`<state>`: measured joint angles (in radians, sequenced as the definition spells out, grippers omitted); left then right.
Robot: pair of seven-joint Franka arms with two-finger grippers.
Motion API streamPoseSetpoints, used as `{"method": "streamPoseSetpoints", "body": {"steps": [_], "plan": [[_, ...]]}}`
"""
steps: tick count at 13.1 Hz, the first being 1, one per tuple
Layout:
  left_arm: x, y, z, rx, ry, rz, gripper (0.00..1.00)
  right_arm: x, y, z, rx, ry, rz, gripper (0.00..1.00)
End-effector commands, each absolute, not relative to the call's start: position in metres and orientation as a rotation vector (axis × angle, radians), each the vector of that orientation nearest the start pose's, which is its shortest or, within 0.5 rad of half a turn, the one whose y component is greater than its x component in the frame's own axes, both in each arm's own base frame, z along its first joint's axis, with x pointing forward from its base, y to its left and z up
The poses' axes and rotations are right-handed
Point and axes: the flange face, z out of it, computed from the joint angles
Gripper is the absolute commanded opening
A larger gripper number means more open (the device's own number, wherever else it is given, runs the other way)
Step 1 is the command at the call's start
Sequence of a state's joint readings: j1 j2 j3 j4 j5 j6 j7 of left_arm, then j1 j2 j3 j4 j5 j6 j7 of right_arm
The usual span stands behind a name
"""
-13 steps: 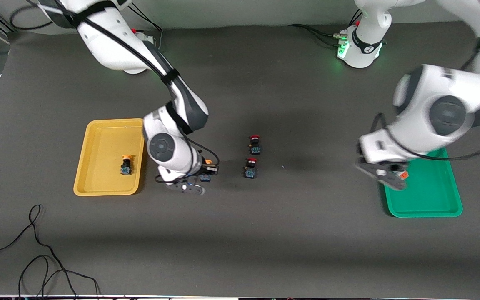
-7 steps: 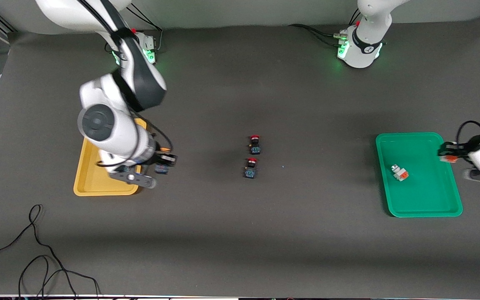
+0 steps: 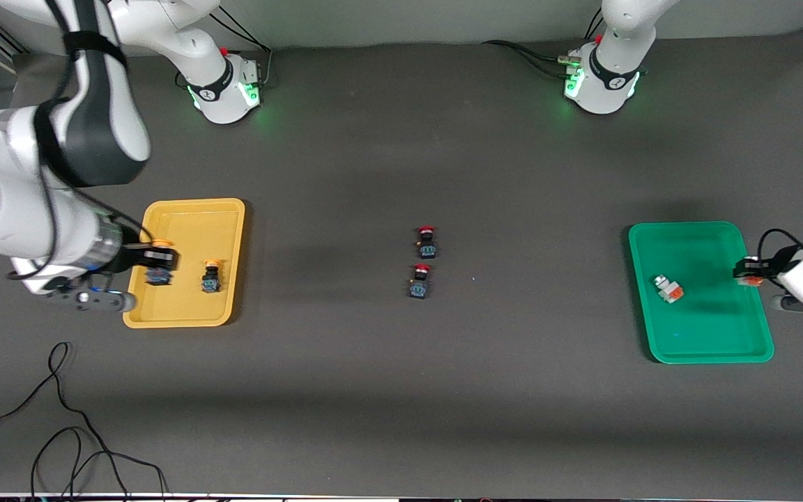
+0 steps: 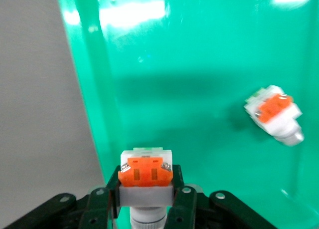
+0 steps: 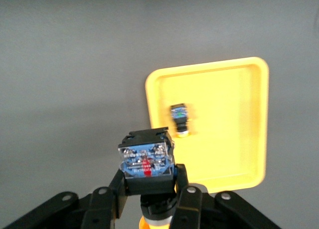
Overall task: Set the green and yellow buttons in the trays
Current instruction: 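Carry the block to the green tray while the right gripper carries the button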
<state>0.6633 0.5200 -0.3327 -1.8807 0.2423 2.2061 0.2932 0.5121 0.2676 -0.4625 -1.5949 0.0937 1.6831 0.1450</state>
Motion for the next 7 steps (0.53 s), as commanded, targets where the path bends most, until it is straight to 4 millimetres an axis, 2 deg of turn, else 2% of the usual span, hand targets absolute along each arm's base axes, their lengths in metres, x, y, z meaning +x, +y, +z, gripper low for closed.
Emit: {"method": "streamPoseSetpoints", "body": {"steps": [1, 2, 3, 5, 6, 7], "plan": [[0.578, 0.217, 0.224, -3.151, 0.133, 0.239, 0.20, 0.609, 0.030, 0.480, -3.159, 0.058, 0.255, 0.00], [0.578, 0.217, 0.221, -3.153, 0.126, 0.243, 0.22, 0.607, 0.016, 0.474, -3.157, 0.047, 0.276, 0.00], [0.578, 0.215, 0.214, -3.159, 0.108, 0.251, 0.32, 0.606, 0.001, 0.467, -3.157, 0.032, 0.286, 0.00], [0.579, 0.213, 0.202, -3.168, 0.072, 0.233, 0.79, 0.603, -0.018, 0.449, -3.144, 0.031, 0.282, 0.00], [0.580, 0.213, 0.202, -3.169, 0.074, 0.232, 0.99, 0.602, -0.027, 0.437, -3.123, 0.047, 0.277, 0.00], [0.580, 0.212, 0.203, -3.168, 0.074, 0.232, 1.00, 0.599, -0.036, 0.423, -3.102, 0.052, 0.265, 0.00]]}}
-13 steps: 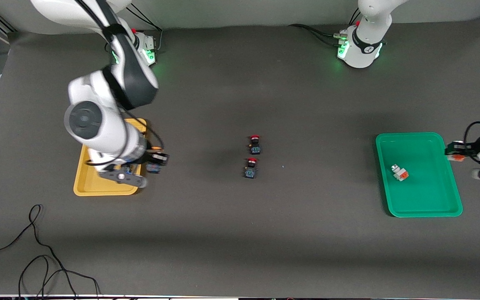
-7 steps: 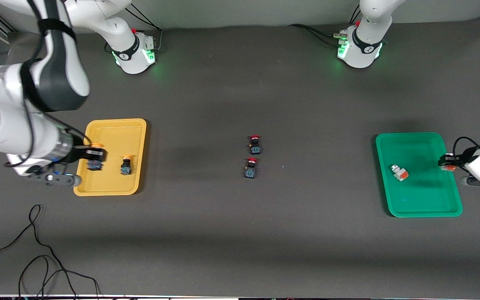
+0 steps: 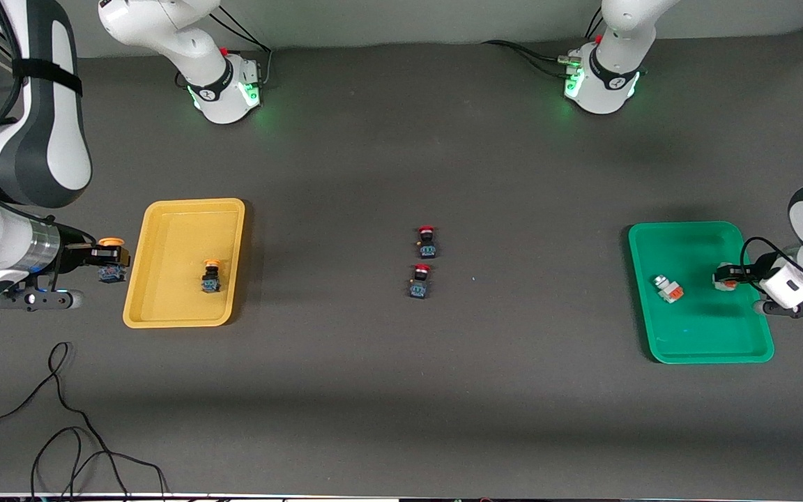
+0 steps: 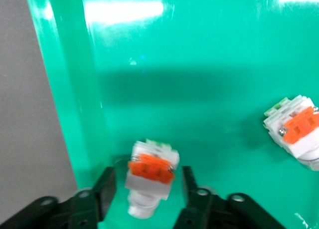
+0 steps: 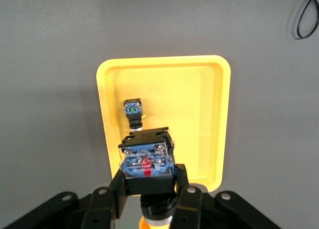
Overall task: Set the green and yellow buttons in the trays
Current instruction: 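Carry the block to the green tray while the right gripper carries the button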
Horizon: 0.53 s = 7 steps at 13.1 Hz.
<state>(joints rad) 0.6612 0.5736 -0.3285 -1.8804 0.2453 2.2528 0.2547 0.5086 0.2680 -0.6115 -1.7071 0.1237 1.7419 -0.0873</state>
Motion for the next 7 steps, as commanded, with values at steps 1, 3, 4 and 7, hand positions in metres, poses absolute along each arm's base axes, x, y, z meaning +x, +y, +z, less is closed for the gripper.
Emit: {"method": "streamPoseSetpoints", "body": {"steps": [1, 3, 4, 7], "plan": [[0.582, 0.213, 0.209, -3.163, 0.076, 0.231, 1.00, 0.596, -0.049, 0.406, -3.101, 0.021, 0.243, 0.00], [0.595, 0.217, 0.255, -3.134, 0.094, 0.216, 1.00, 0.585, -0.067, 0.367, -3.116, -0.016, 0.179, 0.00], [0.603, 0.210, 0.293, -3.115, 0.119, 0.256, 1.00, 0.580, -0.070, 0.349, -3.127, -0.014, 0.152, 0.00], [0.610, 0.173, 0.422, -3.061, 0.171, 0.335, 1.00, 0.562, -0.077, 0.299, -3.166, 0.001, 0.061, 0.00]]}}
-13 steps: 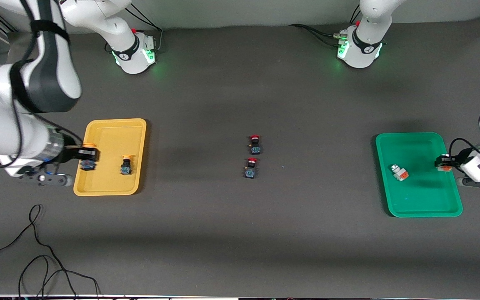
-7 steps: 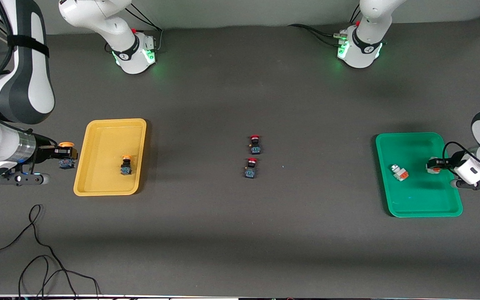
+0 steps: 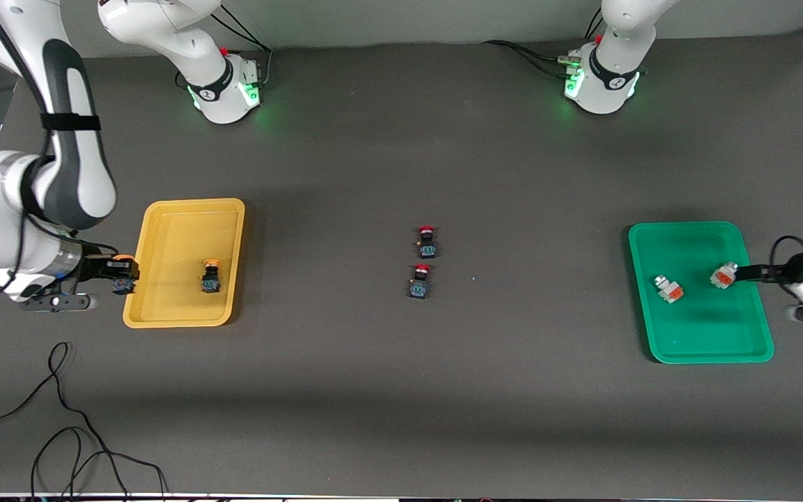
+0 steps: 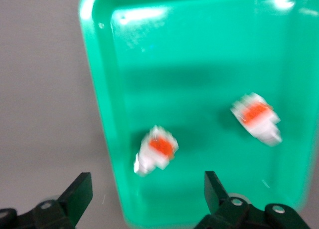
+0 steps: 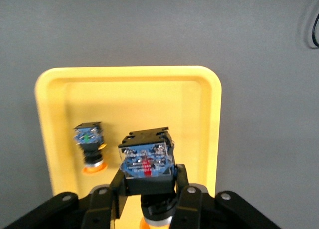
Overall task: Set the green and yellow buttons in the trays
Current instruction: 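Release the block in the green tray while the right gripper releases the button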
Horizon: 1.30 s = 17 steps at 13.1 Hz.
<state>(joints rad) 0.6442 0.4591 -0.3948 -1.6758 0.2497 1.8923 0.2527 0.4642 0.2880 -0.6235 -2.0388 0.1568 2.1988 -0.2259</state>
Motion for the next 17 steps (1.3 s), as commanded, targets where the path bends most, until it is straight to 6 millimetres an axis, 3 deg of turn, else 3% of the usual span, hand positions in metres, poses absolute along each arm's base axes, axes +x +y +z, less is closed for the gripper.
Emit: {"method": "streamPoseSetpoints", "body": {"steps": [1, 3, 5, 9, 12, 13, 14, 17], "plan": [[0.607, 0.163, 0.452, -3.048, 0.182, 0.331, 1.00, 0.558, -0.076, 0.284, -3.151, 0.040, 0.049, 0.00], [0.593, 0.136, 0.506, -3.022, 0.205, 0.339, 1.00, 0.553, -0.076, 0.260, -3.128, 0.026, 0.034, 0.00], [0.579, 0.101, 0.547, -2.988, 0.255, 0.312, 1.00, 0.548, -0.080, 0.241, -3.123, 0.016, 0.011, 0.00], [0.566, 0.053, 0.590, -2.970, 0.332, 0.244, 1.00, 0.542, -0.083, 0.212, -3.101, 0.043, 0.019, 0.00], [0.568, 0.038, 0.594, -2.956, 0.365, 0.229, 1.00, 0.540, -0.083, 0.200, -3.069, 0.026, 0.002, 0.03], [0.568, 0.039, 0.598, -2.949, 0.350, 0.221, 1.00, 0.540, -0.083, 0.199, -3.069, 0.026, 0.006, 0.59], [0.567, 0.034, 0.603, -2.935, 0.347, 0.210, 1.00, 0.540, -0.084, 0.201, -3.066, 0.027, 0.005, 0.99], [0.563, 0.028, 0.612, -2.946, 0.334, 0.185, 1.00, 0.544, -0.079, 0.216, -3.031, 0.035, -0.001, 1.00]]}}
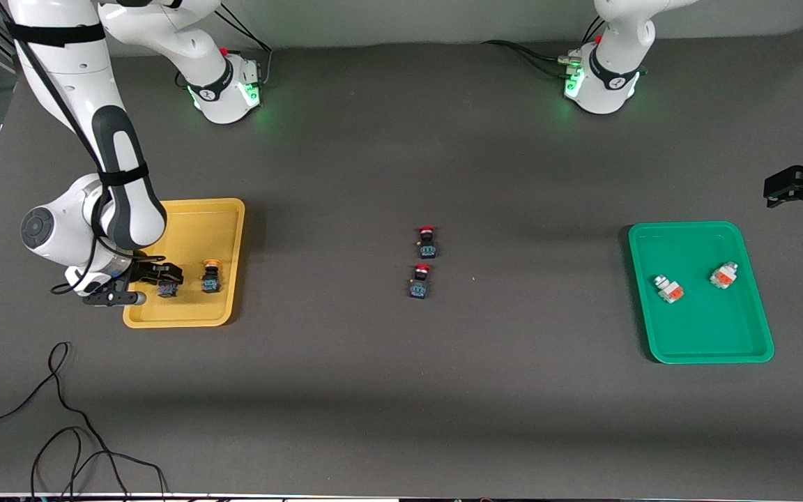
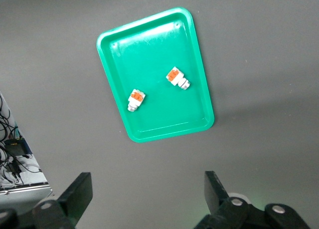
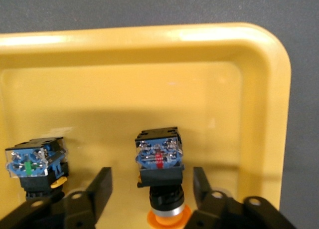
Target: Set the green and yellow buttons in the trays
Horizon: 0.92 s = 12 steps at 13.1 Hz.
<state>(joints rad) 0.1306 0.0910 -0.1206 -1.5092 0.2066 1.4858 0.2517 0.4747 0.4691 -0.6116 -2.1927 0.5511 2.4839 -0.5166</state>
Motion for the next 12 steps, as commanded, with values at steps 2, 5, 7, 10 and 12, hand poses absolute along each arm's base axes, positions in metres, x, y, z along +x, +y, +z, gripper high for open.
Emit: {"method": "streamPoseSetpoints", "body": {"steps": [2, 5, 7, 10, 12], "plan": [[0.562, 0.023, 0.613, -2.951, 0.344, 0.179, 1.00, 0.556, -0.071, 0.248, -2.961, 0.036, 0.006, 0.99], [0.557, 0.015, 0.621, -3.016, 0.358, 0.137, 1.00, 0.568, -0.099, 0.321, -2.920, 0.010, 0.009, 0.97], [0.559, 0.004, 0.619, -3.083, 0.366, 0.117, 1.00, 0.572, -0.116, 0.377, -2.914, -0.015, 0.049, 0.94], [0.559, -0.018, 0.617, -3.097, 0.224, 0.119, 1.00, 0.585, -0.111, 0.473, -2.942, 0.026, 0.173, 0.94], [0.560, -0.024, 0.614, -3.102, 0.177, 0.124, 1.00, 0.585, -0.107, 0.531, -2.965, 0.031, 0.210, 0.94]]}}
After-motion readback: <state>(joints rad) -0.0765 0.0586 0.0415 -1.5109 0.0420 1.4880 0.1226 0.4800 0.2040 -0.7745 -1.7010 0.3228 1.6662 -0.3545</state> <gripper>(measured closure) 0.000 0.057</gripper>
